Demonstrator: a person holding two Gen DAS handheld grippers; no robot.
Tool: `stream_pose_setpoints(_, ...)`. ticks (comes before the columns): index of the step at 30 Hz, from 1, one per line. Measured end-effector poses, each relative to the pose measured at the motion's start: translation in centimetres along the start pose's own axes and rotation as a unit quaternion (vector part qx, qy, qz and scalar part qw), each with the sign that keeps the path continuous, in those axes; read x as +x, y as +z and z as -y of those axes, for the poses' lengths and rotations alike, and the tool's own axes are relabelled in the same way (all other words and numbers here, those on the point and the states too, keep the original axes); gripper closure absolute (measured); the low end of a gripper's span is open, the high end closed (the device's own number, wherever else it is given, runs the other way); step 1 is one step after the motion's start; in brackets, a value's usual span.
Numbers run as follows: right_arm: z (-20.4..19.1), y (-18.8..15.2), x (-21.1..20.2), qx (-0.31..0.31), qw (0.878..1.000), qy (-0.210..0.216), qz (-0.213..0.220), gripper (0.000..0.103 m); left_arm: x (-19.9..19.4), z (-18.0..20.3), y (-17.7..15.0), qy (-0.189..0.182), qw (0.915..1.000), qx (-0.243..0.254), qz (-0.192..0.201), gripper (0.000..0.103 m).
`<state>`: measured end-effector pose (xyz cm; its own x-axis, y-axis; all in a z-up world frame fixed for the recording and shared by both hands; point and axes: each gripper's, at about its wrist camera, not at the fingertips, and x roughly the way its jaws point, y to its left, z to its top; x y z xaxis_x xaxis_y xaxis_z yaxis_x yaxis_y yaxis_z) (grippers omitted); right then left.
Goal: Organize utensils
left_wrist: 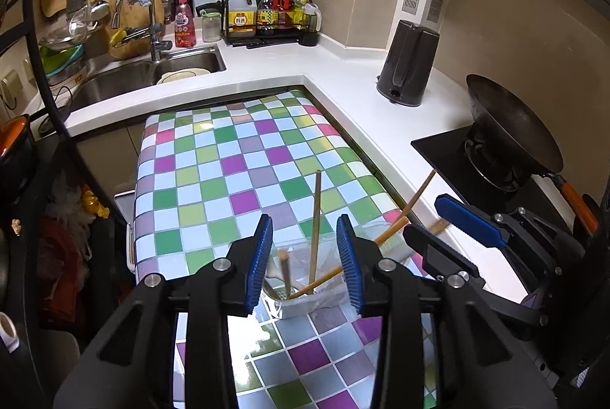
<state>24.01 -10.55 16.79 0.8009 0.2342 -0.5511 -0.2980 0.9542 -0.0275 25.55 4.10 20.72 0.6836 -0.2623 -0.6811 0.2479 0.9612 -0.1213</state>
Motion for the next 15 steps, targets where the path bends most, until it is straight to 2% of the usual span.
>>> stream_pose_setpoints(3,-0.3,-0.2,-1.5,-0.003,1.000,-0.005,0.009,0.069,-1.0,0.3,-0.4,0.001,1.0000,-0.001,0.007,0.068)
stream_pose_setpoints(5,-0.4,-0.4,-2.6,-0.002,1.000,-0.007,0.014,0.058,-1.6,0.4,-0.8,0.001,0.9999,-0.001,0.012,0.068)
stream_pose_setpoints(9,-0.3,-1.4,-5.0,0.006,0.999,-0.016,0.029,0.048,-3.0,0.5,-2.2,-0.001,0.9996,-0.007,0.026,0.065)
stream_pose_setpoints(12,0.1,-2.7,-6.4,0.032,0.998,-0.032,0.036,0.038,-3.7,0.4,-3.7,-0.004,0.9992,-0.014,0.036,0.053)
stream_pose_setpoints(15,0.1,-4.7,-8.0,0.047,0.997,-0.043,0.051,0.018,-4.6,0.3,-6.7,0.001,0.9982,-0.010,0.060,0.044)
